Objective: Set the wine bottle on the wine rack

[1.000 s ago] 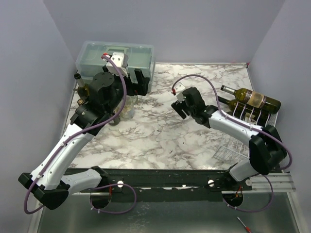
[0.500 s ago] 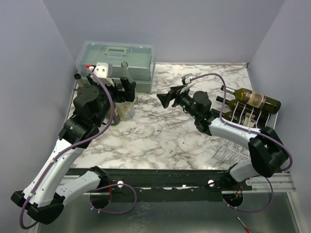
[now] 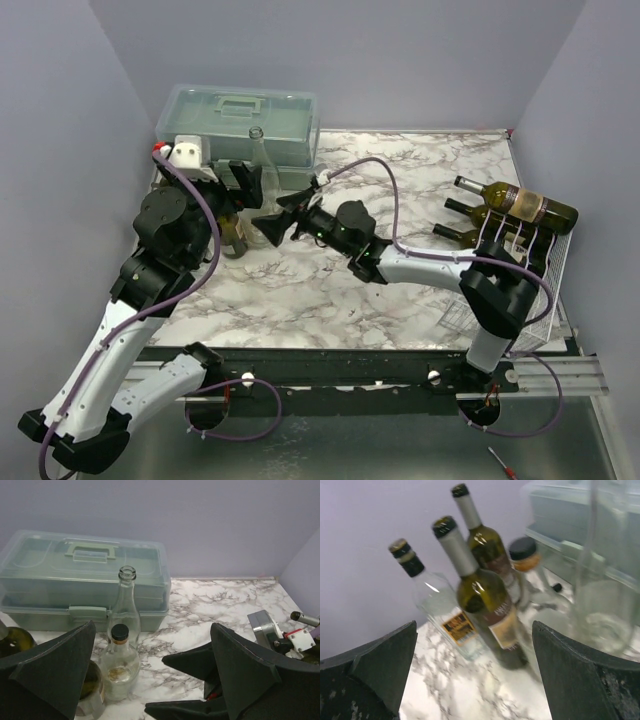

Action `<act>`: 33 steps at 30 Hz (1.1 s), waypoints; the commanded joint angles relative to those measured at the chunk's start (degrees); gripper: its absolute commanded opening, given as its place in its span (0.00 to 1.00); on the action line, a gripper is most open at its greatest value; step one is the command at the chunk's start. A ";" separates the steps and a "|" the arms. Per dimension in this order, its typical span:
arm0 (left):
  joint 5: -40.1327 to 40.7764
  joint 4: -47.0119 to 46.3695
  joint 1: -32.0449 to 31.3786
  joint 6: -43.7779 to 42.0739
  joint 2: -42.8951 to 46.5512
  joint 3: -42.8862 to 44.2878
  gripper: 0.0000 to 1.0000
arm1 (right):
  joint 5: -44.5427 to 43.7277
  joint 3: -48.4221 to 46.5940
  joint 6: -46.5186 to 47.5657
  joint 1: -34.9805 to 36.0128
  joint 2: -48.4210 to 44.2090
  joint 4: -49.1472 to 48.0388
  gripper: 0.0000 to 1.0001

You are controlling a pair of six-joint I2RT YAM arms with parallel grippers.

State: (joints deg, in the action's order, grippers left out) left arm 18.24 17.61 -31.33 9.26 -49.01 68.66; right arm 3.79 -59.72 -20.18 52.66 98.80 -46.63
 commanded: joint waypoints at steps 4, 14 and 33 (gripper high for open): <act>7.43 -3.04 1.01 -1.10 5.46 -2.17 0.99 | -1.72 -12.50 -6.74 2.39 9.79 -0.52 0.91; 11.21 -4.86 1.36 -1.45 8.18 -3.71 0.99 | -1.91 -26.07 -3.19 4.81 19.62 3.83 0.90; 10.32 -4.98 1.41 -0.64 9.76 -4.24 0.99 | -7.26 -44.40 3.51 6.85 31.76 12.86 0.72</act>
State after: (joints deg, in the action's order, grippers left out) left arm 27.57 13.32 -30.11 8.51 -39.90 64.90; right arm -0.80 -100.73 -19.55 58.52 127.81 -36.80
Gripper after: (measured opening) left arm 0.987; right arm 0.744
